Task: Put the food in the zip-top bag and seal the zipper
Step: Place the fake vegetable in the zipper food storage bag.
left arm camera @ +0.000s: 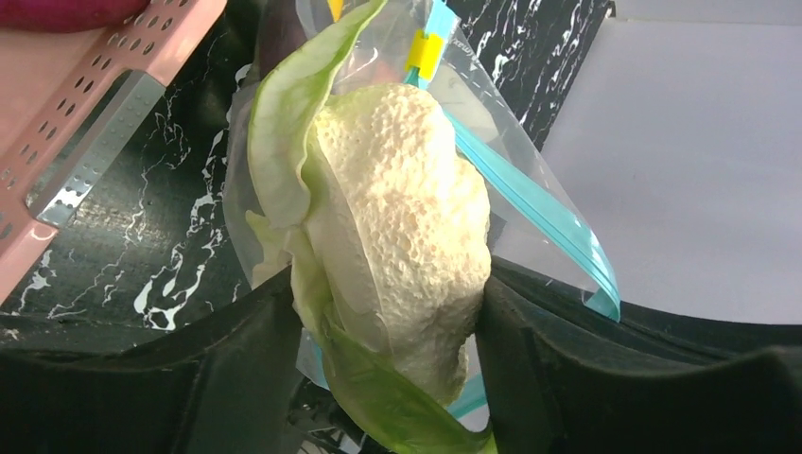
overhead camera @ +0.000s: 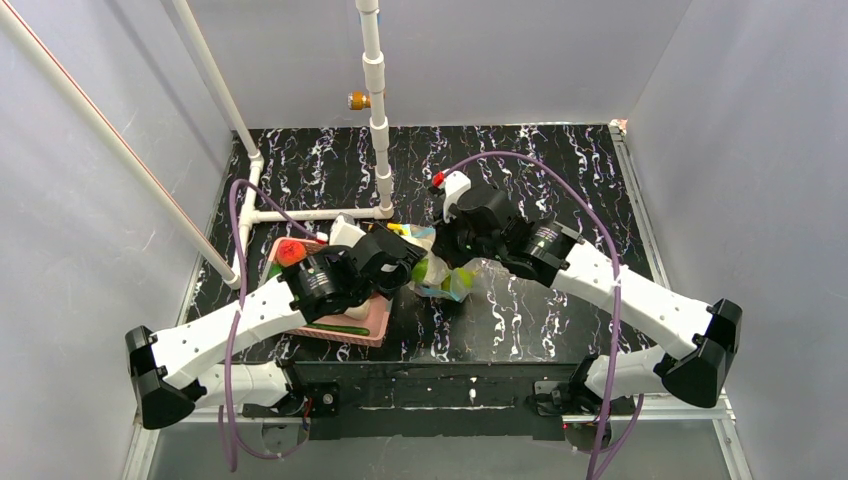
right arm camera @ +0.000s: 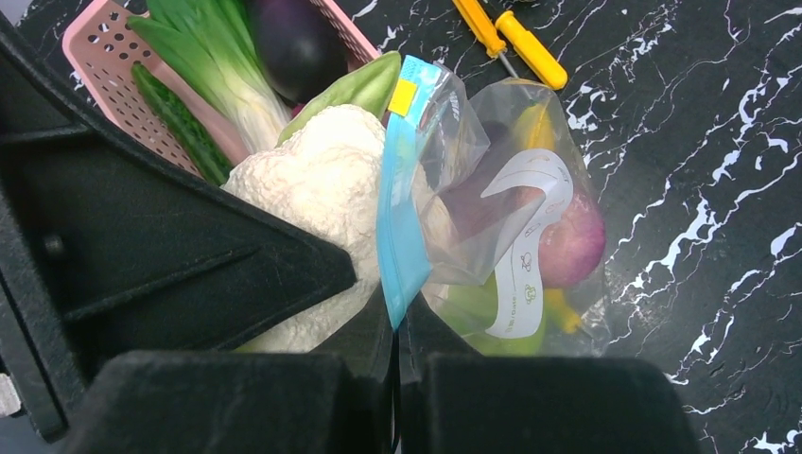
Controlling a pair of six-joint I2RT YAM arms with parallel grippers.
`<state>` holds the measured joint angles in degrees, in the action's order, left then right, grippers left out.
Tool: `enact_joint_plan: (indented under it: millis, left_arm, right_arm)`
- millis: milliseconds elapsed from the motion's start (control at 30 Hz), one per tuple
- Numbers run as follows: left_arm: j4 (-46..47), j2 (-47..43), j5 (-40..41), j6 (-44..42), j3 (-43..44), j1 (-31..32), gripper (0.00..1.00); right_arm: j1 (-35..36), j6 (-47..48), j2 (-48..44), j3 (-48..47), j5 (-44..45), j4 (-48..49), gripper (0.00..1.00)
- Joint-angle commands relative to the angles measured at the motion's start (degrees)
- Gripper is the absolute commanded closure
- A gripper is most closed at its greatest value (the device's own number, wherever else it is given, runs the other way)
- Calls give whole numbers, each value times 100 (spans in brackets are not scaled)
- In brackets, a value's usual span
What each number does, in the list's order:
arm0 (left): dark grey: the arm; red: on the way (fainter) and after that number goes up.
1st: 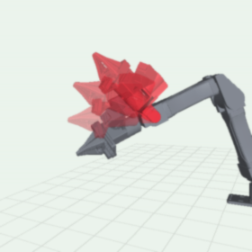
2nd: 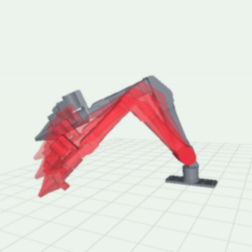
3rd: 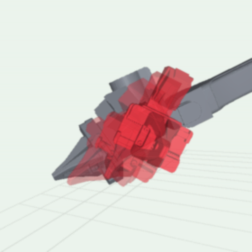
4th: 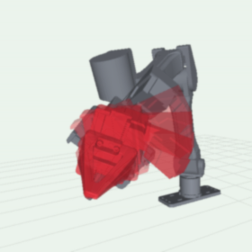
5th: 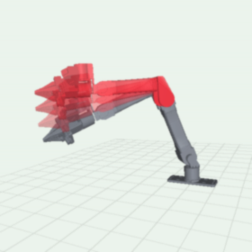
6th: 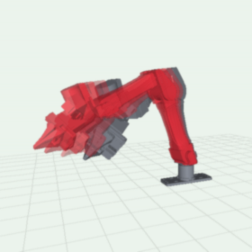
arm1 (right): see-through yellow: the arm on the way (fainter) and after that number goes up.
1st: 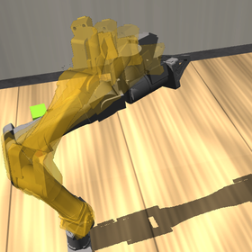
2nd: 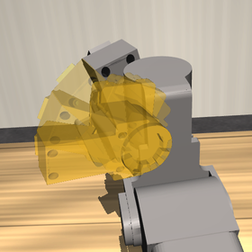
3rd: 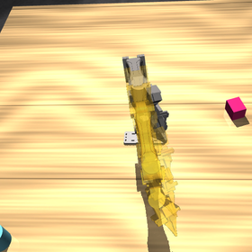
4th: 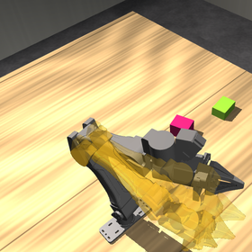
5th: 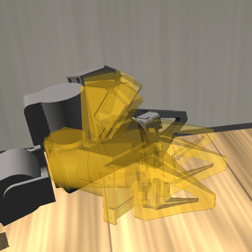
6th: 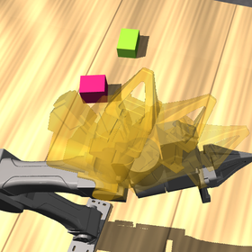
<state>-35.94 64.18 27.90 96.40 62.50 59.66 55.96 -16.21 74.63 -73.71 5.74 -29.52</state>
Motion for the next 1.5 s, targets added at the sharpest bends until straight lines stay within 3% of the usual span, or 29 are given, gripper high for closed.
enact_joint_plan:
  millis: [0, 167, 300, 433, 600, 800, 1100, 1267, 1467]
  left_arm:
    - [975, -76, -60, -496, 292, 20, 38]
    - [1512, -267, -134, -1184, 120, 22, 26]
    - [1526, -398, -196, -1761, 178, 21, 23]
    - [1632, -594, -291, -2861, 300, 20, 17]
    - [1647, -646, -266, -3133, 298, 20, 20]
    - [1857, -608, -297, -3248, 84, 20, 36]
    - [2064, -87, -265, -3628, -178, 20, 78]
    - [1982, -19, -185, -4019, -54, 20, 94]
    - [1346, -110, -259, -4553, 635, 22, 100]
  right_arm:
    - [72, -285, -105, -327, -884, 583, 99]
    - [-89, -477, -145, -395, -1213, 491, 99]
    - [-244, -606, -191, -355, -1438, 440, 99]
    - [-552, -770, -175, -310, -1984, 447, 99]
    - [-612, -921, -138, -282, -2502, 516, 99]
    - [-650, -967, -185, -322, -2392, 382, 99]
    - [-686, -908, 168, -574, -1528, -580, 99]
    - [-616, -753, 340, -916, -1342, -927, 99]
    - [-587, -762, 517, -1435, -2028, -741, 99]
